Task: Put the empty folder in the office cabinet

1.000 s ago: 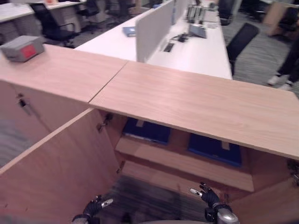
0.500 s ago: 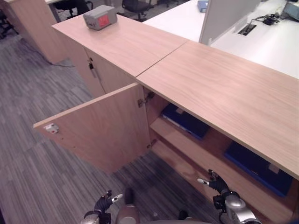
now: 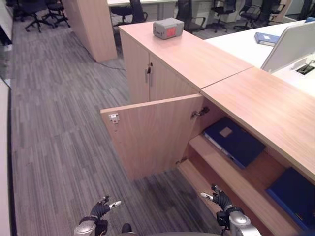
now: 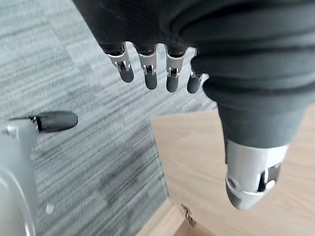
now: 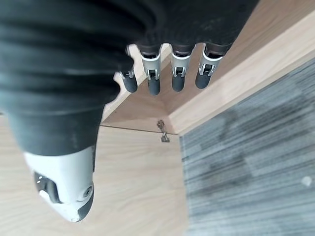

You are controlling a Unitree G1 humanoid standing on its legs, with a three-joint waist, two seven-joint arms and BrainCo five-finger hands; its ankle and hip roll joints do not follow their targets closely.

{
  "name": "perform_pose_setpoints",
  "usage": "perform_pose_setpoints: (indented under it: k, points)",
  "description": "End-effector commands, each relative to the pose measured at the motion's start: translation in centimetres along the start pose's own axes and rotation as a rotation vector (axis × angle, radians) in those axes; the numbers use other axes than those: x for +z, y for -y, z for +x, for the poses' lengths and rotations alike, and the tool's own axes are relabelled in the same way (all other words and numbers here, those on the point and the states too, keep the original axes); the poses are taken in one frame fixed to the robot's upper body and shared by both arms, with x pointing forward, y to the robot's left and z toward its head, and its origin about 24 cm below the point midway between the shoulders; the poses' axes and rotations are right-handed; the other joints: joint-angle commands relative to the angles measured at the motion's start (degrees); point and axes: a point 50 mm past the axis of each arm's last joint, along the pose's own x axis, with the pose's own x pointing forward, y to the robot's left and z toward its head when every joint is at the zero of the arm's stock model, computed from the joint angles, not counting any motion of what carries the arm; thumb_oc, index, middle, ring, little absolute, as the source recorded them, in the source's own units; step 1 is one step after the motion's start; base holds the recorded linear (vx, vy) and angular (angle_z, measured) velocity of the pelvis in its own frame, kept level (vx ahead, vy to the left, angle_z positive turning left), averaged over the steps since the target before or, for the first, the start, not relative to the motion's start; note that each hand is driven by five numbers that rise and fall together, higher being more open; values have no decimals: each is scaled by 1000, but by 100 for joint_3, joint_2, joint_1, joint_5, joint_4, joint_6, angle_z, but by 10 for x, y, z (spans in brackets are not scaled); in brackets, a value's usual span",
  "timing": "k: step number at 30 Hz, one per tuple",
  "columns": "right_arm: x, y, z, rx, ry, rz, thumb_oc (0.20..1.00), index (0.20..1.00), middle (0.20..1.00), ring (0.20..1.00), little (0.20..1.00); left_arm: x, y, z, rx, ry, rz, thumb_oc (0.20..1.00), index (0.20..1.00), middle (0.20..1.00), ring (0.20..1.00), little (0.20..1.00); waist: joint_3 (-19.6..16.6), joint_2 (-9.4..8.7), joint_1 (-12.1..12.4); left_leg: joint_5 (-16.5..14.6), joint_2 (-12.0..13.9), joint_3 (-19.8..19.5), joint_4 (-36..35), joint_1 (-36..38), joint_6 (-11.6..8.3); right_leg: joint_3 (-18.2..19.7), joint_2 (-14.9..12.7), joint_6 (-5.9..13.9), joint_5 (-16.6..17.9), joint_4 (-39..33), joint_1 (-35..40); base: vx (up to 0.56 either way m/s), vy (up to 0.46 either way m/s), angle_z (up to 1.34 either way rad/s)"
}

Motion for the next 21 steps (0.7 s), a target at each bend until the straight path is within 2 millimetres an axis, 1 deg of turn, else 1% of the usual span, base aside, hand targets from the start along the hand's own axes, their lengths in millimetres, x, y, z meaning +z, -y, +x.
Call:
perform_pose_setpoints:
  k: [1,3,4,5,6,7,8,9,10,11,12,13,15,18,20,21]
  points:
    - [29,15,9,-57,85,-17,1000,1000,1000,1000,1000,27,11,7,-41,98,56,1000,1000,1000,1000,1000,127,209,38,-611,320,-57,429,282,-142,122,-262,538,609,149,-725,-76,238,16]
    - [33,9,11,-47,94,-10,1000,1000,1000,1000,1000,31,7,8,-31,110,64,1000,1000,1000,1000,1000,159,184,115,-675,172,-32,387,266,-42,55,-385,593,690,222,-814,-74,178,18]
    - [35,6,13,-42,98,-5,1000,1000,1000,1000,1000,34,5,8,-28,119,68,1000,1000,1000,1000,1000,213,186,145,-680,105,-37,379,254,9,62,-446,626,786,393,-901,-91,195,17]
    - [37,3,14,-37,102,2,1000,1000,1000,1000,1000,36,5,8,-24,126,65,1000,1000,1000,1000,1000,281,218,150,-681,89,-53,380,261,45,218,-385,613,725,595,-953,-87,200,15]
    - [38,1,14,-32,103,4,1000,1000,1000,1000,1000,38,4,9,-21,129,61,1000,1000,1000,1000,1000,305,240,141,-660,44,-75,375,246,91,424,-295,590,645,742,-1009,-90,249,25]
    - [38,1,14,-30,105,9,1000,1000,1000,1000,1000,41,2,9,-16,141,54,1000,1000,1000,1000,1000,322,286,129,-630,-45,-128,387,196,176,702,-67,537,413,906,-1026,-78,262,27]
    - [37,0,14,-26,102,14,1000,1000,1000,1000,1000,43,2,9,-14,147,49,1000,1000,1000,1000,1000,310,325,138,-618,-115,-180,393,168,251,855,145,472,151,1005,-999,-66,250,38]
    - [34,0,13,-27,96,20,1000,1000,1000,1000,1000,42,2,9,-12,146,43,1000,1000,1000,1000,1000,276,362,151,-592,-169,-233,389,136,309,906,332,407,-50,1071,-967,-46,199,38]
    - [34,-1,13,-27,96,25,1000,1000,1000,1000,1000,42,1,9,-7,144,40,1000,1000,1000,1000,1000,230,381,188,-570,-230,-235,377,114,354,855,479,328,-198,1048,-893,-24,141,46]
    - [32,-2,12,-27,90,29,1000,1000,1000,1000,1000,41,2,9,-7,144,31,1000,1000,1000,1000,1000,204,380,228,-568,-265,-242,339,153,374,744,525,262,-285,1035,-846,0,80,51]
    - [29,-1,12,-31,84,32,1000,1000,1000,1000,1000,42,3,9,-8,150,26,1000,1000,1000,1000,1000,186,376,231,-550,-314,-292,290,193,391,726,558,235,-328,942,-793,33,35,48]
    - [27,-1,11,-31,78,32,1000,1000,1000,1000,1000,43,4,9,-8,155,19,1000,1000,1000,1000,1000,168,376,218,-538,-347,-328,265,218,399,786,586,220,-332,874,-776,56,14,33]
    - [19,3,9,-39,51,20,1000,1000,1000,1000,1000,39,5,8,-1,151,-7,1000,1000,1000,1000,1000,91,382,185,-530,-363,-315,151,345,382,921,636,250,-256,580,-627,86,-6,21]
    - [11,6,5,-44,29,0,1000,1000,1000,1000,1000,38,8,7,4,165,-40,1000,1000,1000,1000,1000,23,371,184,-523,-349,-267,91,443,352,884,597,274,-142,286,-456,71,-34,10]
    - [7,11,3,-56,21,-4,1000,1000,1000,1000,1000,44,9,6,5,201,-67,1000,1000,1000,1000,1000,-40,351,165,-528,-342,-228,22,527,323,847,591,306,-74,49,-332,52,-30,-3]
    - [6,11,3,-56,21,-4,1000,1000,1000,1000,1000,44,9,6,5,201,-67,1000,1000,1000,1000,1000,-39,352,164,-528,-342,-229,21,532,323,845,592,307,-70,41,-324,36,-24,-3]
